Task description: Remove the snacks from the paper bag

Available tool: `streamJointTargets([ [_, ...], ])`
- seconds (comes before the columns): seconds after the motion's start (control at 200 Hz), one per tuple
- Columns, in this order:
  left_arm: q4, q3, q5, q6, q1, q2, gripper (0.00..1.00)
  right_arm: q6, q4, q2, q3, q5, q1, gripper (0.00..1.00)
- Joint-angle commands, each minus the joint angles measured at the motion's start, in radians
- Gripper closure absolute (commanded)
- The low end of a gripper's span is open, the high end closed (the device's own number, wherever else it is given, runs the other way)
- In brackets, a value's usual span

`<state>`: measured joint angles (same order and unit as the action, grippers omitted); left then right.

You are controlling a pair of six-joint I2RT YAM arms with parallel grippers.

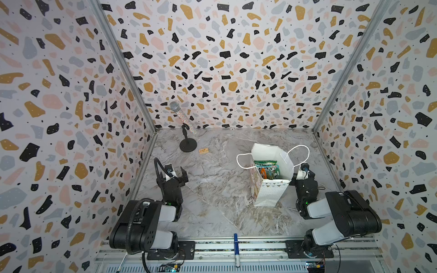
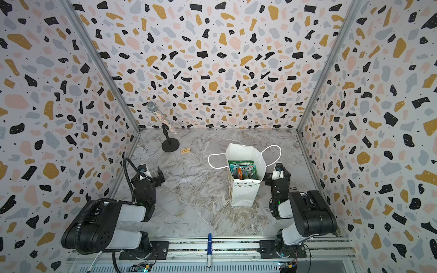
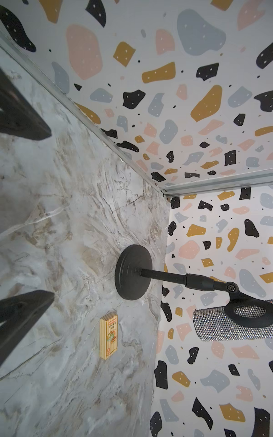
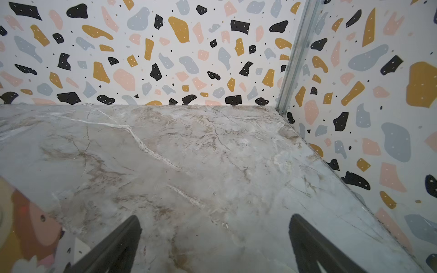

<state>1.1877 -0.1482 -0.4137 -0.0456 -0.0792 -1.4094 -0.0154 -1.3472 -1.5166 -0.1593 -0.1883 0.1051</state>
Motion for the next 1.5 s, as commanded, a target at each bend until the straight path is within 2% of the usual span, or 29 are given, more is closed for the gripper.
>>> streamJointTargets([
  [0.0, 0.038, -0.016, -0.017, -0.004, -0.001, 0.001, 0.0, 0.005, -0.024, 0.003, -0.013, -0.009, 0.004, 0.01],
  [0.856, 0.044, -0.011, -0.013, -0.005, -0.001, 0.004, 0.0, 0.011, -0.043, 0.006, -0.002, -0.01, 0.005, 0.01],
  [0.916, 0.041, -0.011, -0.043, -0.02, -0.001, 0.021, 0.0, 0.013, -0.056, 0.034, 0.015, -0.013, 0.008, 0.01],
  [1.051, -0.152, -0.046, -0.128, -0.064, -0.001, 0.151, 0.0, 0.017, 0.066, 0.152, 0.009, -0.105, 0.04, 0.01],
  [1.116, -0.344, -0.108, -0.146, -0.113, -0.001, 0.234, 0.0, 0.012, 0.095, 0.186, 0.006, -0.132, 0.041, 0.01],
  [1.191, -0.561, -0.197, -0.147, -0.23, -0.001, 0.313, 0.0, -0.003, 0.16, 0.231, -0.004, -0.159, 0.042, 0.01],
  [1.282, -0.77, -0.301, -0.007, -0.325, -0.002, 0.379, 0.0, -0.075, 0.36, 0.323, -0.052, -0.183, 0.045, 0.01],
  [1.382, -0.913, -0.39, 0.151, -0.421, -0.024, 0.424, 0.0, -0.173, 0.634, 0.417, -0.13, -0.168, 0.045, 0.01],
  [1.497, -1.024, -0.468, 0.319, -0.509, -0.092, 0.47, 0.0, -0.262, 0.769, 0.495, -0.154, -0.156, 0.046, 0.01],
])
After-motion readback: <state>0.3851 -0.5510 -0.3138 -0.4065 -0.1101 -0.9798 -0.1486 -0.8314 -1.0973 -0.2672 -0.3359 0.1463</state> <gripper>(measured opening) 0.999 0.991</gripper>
